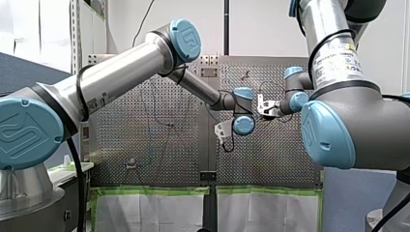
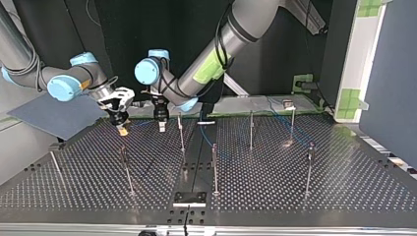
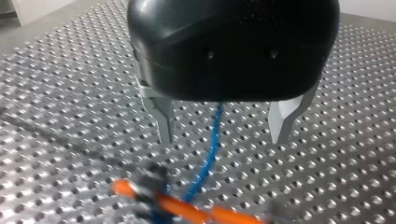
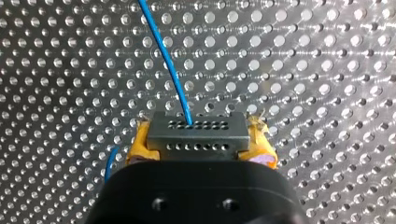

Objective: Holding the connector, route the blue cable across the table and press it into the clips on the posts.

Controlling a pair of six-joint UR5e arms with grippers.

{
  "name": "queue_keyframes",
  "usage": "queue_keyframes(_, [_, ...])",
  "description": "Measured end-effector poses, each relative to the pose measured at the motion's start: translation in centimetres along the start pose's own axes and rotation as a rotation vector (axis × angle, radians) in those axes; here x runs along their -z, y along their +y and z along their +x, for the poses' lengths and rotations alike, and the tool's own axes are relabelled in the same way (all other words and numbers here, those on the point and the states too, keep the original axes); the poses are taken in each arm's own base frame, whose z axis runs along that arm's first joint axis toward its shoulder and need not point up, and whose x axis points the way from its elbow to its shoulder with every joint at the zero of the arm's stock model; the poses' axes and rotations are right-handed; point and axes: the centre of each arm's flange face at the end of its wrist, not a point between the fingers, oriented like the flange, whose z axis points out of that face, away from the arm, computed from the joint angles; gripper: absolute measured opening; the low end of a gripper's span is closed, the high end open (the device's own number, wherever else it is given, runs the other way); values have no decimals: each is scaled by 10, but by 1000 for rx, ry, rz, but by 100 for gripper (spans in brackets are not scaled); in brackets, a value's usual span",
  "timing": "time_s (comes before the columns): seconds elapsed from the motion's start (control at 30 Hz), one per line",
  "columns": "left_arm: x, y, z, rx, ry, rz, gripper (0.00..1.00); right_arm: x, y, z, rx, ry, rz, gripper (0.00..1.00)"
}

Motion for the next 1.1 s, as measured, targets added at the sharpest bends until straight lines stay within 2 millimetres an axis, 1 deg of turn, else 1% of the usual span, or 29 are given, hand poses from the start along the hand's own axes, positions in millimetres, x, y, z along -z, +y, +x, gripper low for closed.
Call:
queue_keyframes(0.13, [-2, 0, 1, -5, 14, -1, 100, 0, -1, 0, 1, 0, 13, 0])
queue_keyframes(0.17, [-2, -2, 0, -5, 15, -2, 95, 0, -2, 0, 1, 1, 15, 0])
queue_keyframes(0.2, [-2, -3, -2, -5, 15, -3, 80, 0, -2, 0, 1, 1, 16, 0])
queue_keyframes(0.23, [-2, -5, -4, -5, 15, -4, 80, 0, -2, 0, 1, 1, 16, 0])
queue_keyframes(0.3, [-1, -10, -8, -3, 14, -3, 60, 0, -2, 1, 1, 1, 17, 0])
queue_keyframes(0.33, [0, -13, -9, -1, 13, -1, 60, 0, -2, 1, 1, 2, 17, 0])
queue_keyframes(0.37, [0, -15, -10, 0, 13, 1, 39, 0, -2, 1, 1, 2, 17, 0])
queue_keyframes(0.4, [1, -17, -11, 2, 12, 3, 34, 0, -2, 1, 1, 2, 17, 0])
queue_keyframes(0.43, [2, -19, -12, 5, 13, 4, 34, 0, -2, 1, 1, 2, 18, 0])
queue_keyframes(0.47, [3, -20, -12, 7, 14, 4, 16, 0, -2, 1, 1, 2, 18, 0])
queue_keyframes(0.5, [3, -20, -13, 10, 15, 4, 7, 0, -2, 1, 1, 2, 18, 0])
queue_keyframes(0.53, [4, -21, -13, 15, 18, 3, 7, 1, -2, 2, 1, 2, 18, 0])
queue_keyframes(0.57, [5, -21, -13, 18, 21, 3, 2, 1, -2, 2, 1, 2, 18, 0])
queue_keyframes(0.73, [8, -18, -11, 17, 43, -10, 2, 2, -3, 7, 1, 8, 18, 0])
queue_keyframes(0.77, [8, -17, -11, 15, 45, -13, 0, 3, -4, 9, 1, 12, 19, 0])
queue_keyframes(0.9, [9, -15, -11, 14, 53, -22, 0, 5, -9, 18, -8, 26, 32, 0])
queue_keyframes(1.0, [9, -15, -13, 18, 56, -25, 0, 6, -12, 23, -20, 32, 39, 0])
queue_keyframes(1.1, [11, -17, -22, 26, 57, -27, 0, 8, -14, 27, -25, 39, 44, 0])
